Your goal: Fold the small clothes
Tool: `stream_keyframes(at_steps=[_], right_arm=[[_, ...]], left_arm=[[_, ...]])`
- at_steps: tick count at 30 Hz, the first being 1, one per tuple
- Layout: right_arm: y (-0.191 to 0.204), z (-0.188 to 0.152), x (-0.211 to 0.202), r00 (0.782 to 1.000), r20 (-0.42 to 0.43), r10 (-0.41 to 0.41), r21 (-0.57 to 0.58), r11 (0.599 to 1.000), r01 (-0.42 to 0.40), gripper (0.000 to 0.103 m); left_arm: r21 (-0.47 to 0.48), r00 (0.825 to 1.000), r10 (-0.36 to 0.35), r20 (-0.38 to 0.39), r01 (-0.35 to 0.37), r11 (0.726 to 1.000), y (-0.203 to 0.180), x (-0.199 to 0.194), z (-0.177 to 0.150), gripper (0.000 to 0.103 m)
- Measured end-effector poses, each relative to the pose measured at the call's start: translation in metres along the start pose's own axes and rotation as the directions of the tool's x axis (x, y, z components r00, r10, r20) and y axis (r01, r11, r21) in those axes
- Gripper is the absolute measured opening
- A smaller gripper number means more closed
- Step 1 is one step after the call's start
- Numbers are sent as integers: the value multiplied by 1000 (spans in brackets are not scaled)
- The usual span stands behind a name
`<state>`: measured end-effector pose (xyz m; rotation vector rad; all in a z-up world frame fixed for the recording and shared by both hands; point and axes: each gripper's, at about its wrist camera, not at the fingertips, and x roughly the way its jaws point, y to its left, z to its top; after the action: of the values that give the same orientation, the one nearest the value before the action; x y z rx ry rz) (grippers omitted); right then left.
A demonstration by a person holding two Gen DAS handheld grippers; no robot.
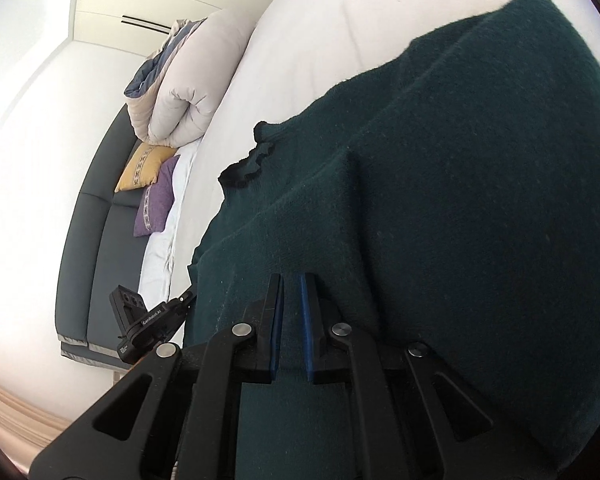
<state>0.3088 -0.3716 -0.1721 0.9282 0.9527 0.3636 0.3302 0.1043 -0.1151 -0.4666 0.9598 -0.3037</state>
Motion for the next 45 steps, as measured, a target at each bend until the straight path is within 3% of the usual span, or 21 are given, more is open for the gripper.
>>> stream_keyframes(at_steps=[1, 3, 4, 5, 6, 8, 9, 10, 11, 16, 19, 24, 28, 34, 39, 45], right_arm=[[-1, -5, -4, 1000, 5, -1, 0, 1000, 1, 8], [-1, -17, -17, 1000, 13, -12, -10, 1000, 12, 9], [0, -26, -23, 1000, 5, -29, -14, 999, 29, 10], [0, -35, -30, 999, -7, -43, -21, 999, 43, 12], [2, -46, -39, 998, -11, -69, -35, 997, 68, 19], [8, -72, -63, 993, 17, -119, -83, 989, 120, 28], [11, -86, -76, 991, 33, -127, -97, 987, 129, 41], [12, -99, -90, 991, 50, -122, -99, 987, 127, 63], [13, -114, -106, 991, 78, -113, -98, 988, 120, 70], [6, -175, -157, 987, 125, -97, -92, 990, 109, 72], [-2, -202, -175, 983, 120, -138, -87, 985, 149, 72], [-19, -234, -209, 984, 128, -124, -45, 990, 131, 72], [-26, -253, -234, 984, 113, -136, -50, 988, 143, 72], [-23, -281, -254, 975, 94, -202, -88, 974, 210, 71], [-29, -299, -274, 948, 82, -308, -68, 947, 314, 71], [-45, -311, -296, 941, 79, -330, -16, 943, 332, 71]], left_arm=[[17, 1000, 2, 7, -2, 1000, -3, -9, -9, 22], [44, 1000, 9, 12, -9, 999, -9, -28, -29, 49], [57, 1000, 24, 20, -25, 998, -10, -40, -41, 57], [62, 998, 63, 12, -63, 996, -11, -50, -54, 77], [66, 996, 85, 7, -85, 994, -10, -61, -67, 81], [78, 996, 81, 21, -83, 994, -9, -89, -95, 81], [83, 996, 78, 29, -81, 993, -8, -104, -108, 81], [79, 996, 82, 34, -84, 993, -5, -120, -122, 81], [69, 996, 88, 34, -90, 994, -2, -134, -135, 82], [-44, 997, 34, -69, -37, 998, 20, -170, -205, 82], [-24, 996, 30, -80, -32, 999, 19, -187, -234, 82], [-13, 993, -1, -120, 0, 1000, 16, -195, -258, 82], [43, 986, 28, -162, -21, 999, 9, -194, -263, 73], [105, 970, 109, -217, -88, 991, 7, -193, -268, 44], [90, 964, 100, -245, -80, 993, 13, -195, -272, 15], [100, 961, 88, -264, -63, 993, 8, -193, -279, 8]])
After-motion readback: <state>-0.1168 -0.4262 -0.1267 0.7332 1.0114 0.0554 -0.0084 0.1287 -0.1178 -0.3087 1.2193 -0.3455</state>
